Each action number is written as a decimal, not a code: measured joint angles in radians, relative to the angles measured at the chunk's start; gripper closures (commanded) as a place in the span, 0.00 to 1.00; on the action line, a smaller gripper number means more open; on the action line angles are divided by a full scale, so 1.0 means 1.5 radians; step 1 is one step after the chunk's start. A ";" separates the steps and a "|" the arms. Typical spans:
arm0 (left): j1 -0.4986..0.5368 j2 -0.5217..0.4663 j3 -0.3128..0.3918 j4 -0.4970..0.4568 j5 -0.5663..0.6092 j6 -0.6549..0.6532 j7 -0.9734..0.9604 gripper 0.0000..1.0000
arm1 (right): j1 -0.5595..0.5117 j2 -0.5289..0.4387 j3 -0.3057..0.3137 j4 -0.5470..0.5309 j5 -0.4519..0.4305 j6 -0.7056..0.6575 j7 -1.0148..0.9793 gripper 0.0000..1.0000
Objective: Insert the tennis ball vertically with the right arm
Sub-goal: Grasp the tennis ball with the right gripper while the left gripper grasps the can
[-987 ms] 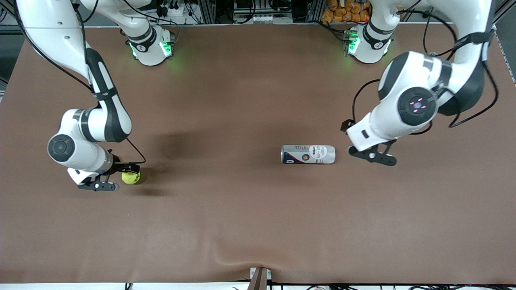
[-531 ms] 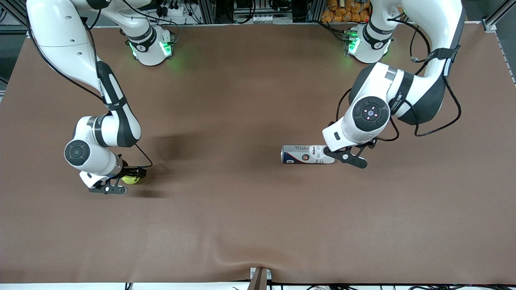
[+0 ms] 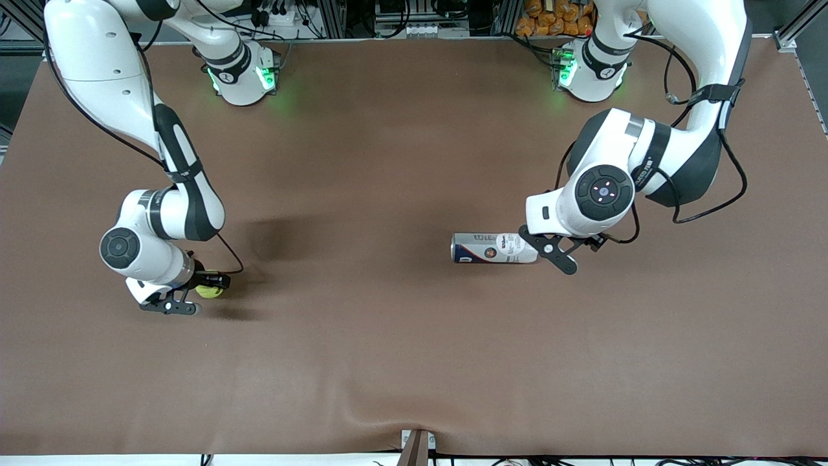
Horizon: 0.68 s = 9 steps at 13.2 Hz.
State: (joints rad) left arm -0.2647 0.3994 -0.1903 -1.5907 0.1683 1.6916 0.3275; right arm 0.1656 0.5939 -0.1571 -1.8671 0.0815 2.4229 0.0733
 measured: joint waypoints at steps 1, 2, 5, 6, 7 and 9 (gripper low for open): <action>-0.002 0.000 -0.001 -0.001 0.021 0.000 0.036 0.00 | 0.000 -0.002 0.000 0.006 0.001 -0.001 0.000 1.00; -0.005 0.000 -0.001 -0.002 0.043 0.000 0.066 0.00 | 0.001 -0.008 0.001 0.015 0.002 -0.012 0.000 1.00; -0.012 0.002 -0.002 -0.004 0.069 0.002 0.145 0.00 | 0.000 -0.050 -0.004 0.076 0.003 -0.153 -0.001 1.00; -0.016 0.005 -0.002 -0.005 0.079 0.006 0.167 0.00 | 0.000 -0.072 -0.006 0.102 0.002 -0.217 -0.001 1.00; -0.024 0.011 -0.003 -0.005 0.094 0.010 0.182 0.00 | -0.001 -0.095 -0.008 0.126 0.002 -0.273 -0.001 1.00; -0.052 0.028 -0.003 -0.004 0.131 0.017 0.198 0.00 | -0.003 -0.139 -0.014 0.172 0.001 -0.372 -0.001 1.00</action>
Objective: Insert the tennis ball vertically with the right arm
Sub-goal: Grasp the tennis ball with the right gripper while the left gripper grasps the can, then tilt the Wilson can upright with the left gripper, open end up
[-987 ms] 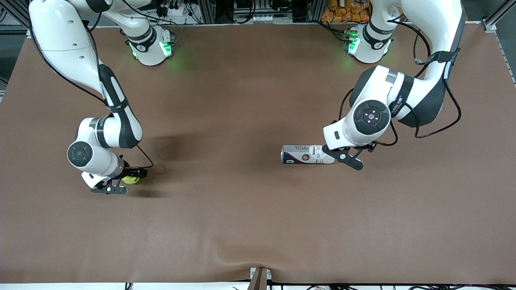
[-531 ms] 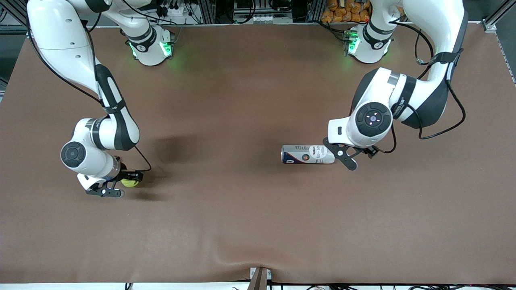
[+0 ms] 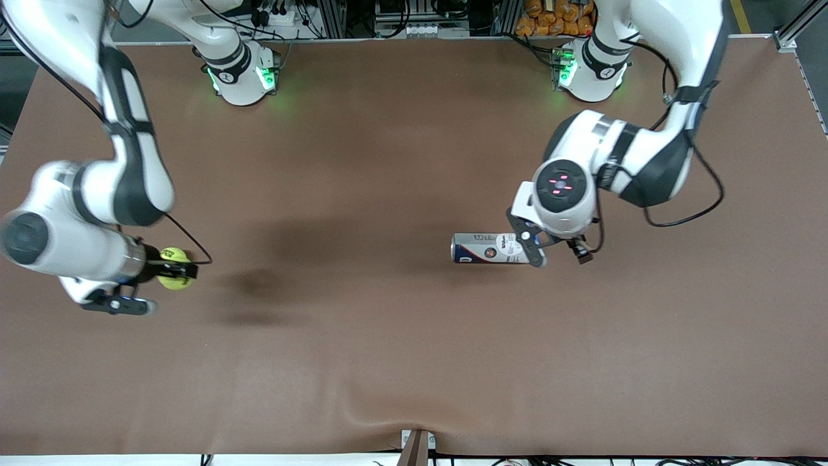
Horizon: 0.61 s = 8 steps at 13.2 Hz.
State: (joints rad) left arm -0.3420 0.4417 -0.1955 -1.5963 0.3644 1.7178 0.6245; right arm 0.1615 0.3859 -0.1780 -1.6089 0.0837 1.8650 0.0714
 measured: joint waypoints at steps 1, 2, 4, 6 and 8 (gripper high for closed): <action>-0.018 0.012 0.000 0.005 0.014 0.004 0.001 0.00 | -0.005 -0.016 -0.004 0.030 0.000 -0.053 -0.001 1.00; -0.034 0.025 -0.001 0.012 0.023 0.005 0.001 0.00 | -0.013 -0.026 -0.006 0.062 0.000 -0.101 -0.002 1.00; -0.059 0.053 -0.001 0.023 0.041 0.005 0.001 0.00 | -0.032 -0.031 -0.007 0.137 0.000 -0.182 -0.007 1.00; -0.076 0.081 -0.001 0.034 0.059 0.008 0.001 0.00 | -0.043 -0.031 -0.007 0.177 0.000 -0.231 -0.015 1.00; -0.085 0.103 -0.001 0.044 0.066 0.013 0.001 0.00 | -0.044 -0.031 -0.007 0.184 0.000 -0.246 -0.016 1.00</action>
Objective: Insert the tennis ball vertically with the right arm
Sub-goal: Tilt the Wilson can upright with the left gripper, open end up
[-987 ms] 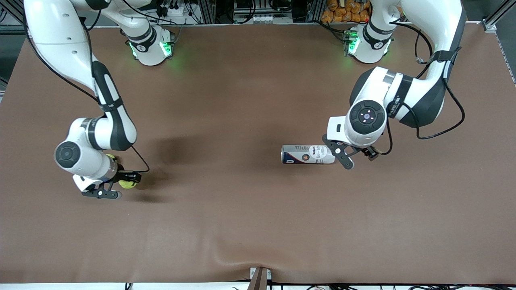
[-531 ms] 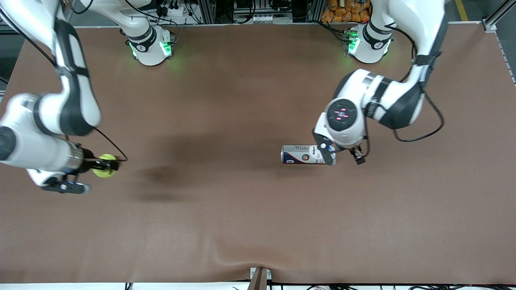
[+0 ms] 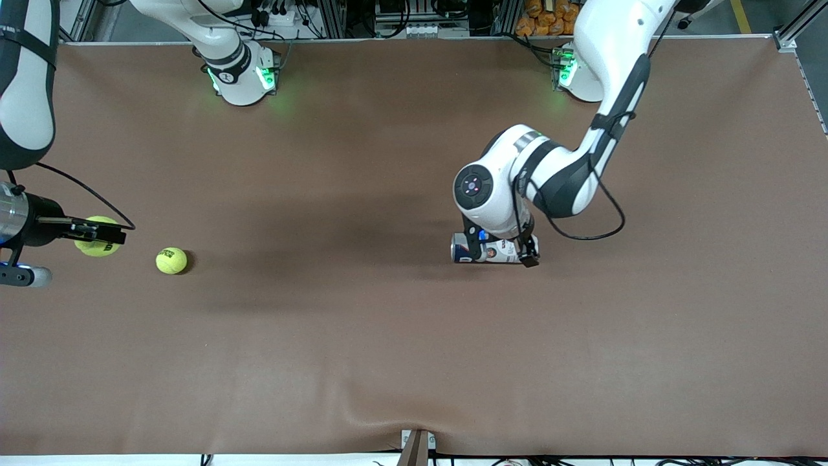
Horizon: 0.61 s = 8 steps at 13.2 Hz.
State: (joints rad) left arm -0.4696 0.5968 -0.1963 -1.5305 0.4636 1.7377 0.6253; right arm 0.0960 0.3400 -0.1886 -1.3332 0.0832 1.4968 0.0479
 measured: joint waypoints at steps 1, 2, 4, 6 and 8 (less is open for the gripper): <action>-0.003 0.006 0.000 0.003 0.007 0.001 0.000 0.00 | 0.000 0.000 0.000 0.000 0.000 0.000 0.000 1.00; -0.004 0.009 0.000 0.005 0.021 0.001 0.000 0.00 | 0.000 0.000 0.000 0.000 0.000 0.000 0.000 1.00; -0.007 0.012 0.000 0.006 0.037 0.001 0.003 0.00 | 0.000 0.000 0.000 0.000 0.000 -0.001 0.000 1.00; -0.012 0.023 0.000 0.006 0.042 0.001 0.003 0.00 | 0.000 0.000 0.000 0.000 0.000 -0.001 0.000 1.00; -0.015 0.040 0.000 0.006 0.042 0.001 0.002 0.00 | -0.001 0.000 0.000 0.000 0.000 -0.001 0.000 1.00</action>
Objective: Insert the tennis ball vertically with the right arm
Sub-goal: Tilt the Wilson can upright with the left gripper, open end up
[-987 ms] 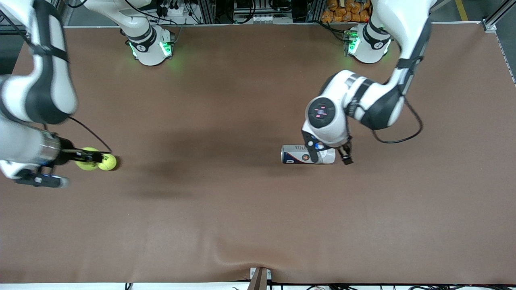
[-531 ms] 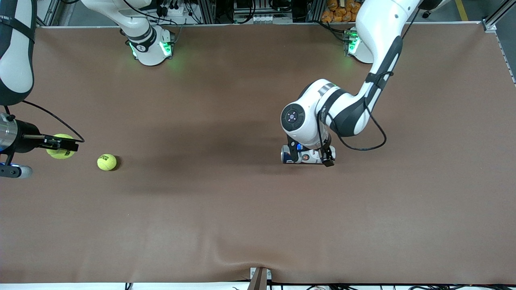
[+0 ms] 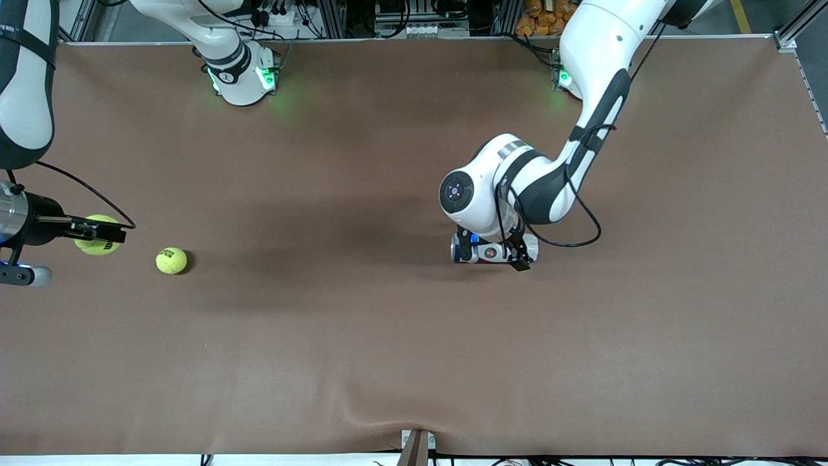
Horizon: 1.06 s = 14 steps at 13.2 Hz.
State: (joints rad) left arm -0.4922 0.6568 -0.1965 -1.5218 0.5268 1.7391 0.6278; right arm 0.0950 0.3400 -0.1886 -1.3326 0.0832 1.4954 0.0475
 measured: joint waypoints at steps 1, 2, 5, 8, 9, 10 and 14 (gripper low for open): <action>-0.002 0.008 0.000 0.000 0.000 0.000 -0.004 0.00 | 0.000 0.000 0.000 0.000 0.000 0.000 0.000 1.00; -0.003 0.014 0.000 0.000 0.000 0.000 -0.010 0.00 | 0.000 0.000 0.000 0.000 0.000 0.000 0.000 1.00; -0.013 0.026 0.000 0.000 0.000 0.000 -0.027 0.00 | -0.001 0.000 0.000 0.000 0.000 0.000 -0.001 1.00; -0.029 0.042 0.001 0.000 0.027 0.000 -0.042 0.00 | -0.003 0.000 0.000 0.000 0.000 0.000 -0.002 1.00; -0.031 0.046 0.001 0.000 0.036 0.000 -0.043 0.00 | -0.005 0.000 0.000 0.000 0.000 0.000 -0.002 1.00; -0.035 0.049 0.001 0.000 0.054 0.000 -0.044 0.00 | -0.007 0.000 0.000 0.000 0.000 0.000 -0.002 1.00; -0.048 0.054 0.001 -0.001 0.079 0.000 -0.045 0.00 | -0.011 0.000 0.000 0.000 0.000 0.000 -0.015 1.00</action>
State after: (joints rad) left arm -0.5649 0.7385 -0.1947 -1.5230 0.6454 1.7388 0.5596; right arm 0.0791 0.3400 -0.1889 -1.3325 0.0832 1.4947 0.0246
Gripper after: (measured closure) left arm 0.000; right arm 0.330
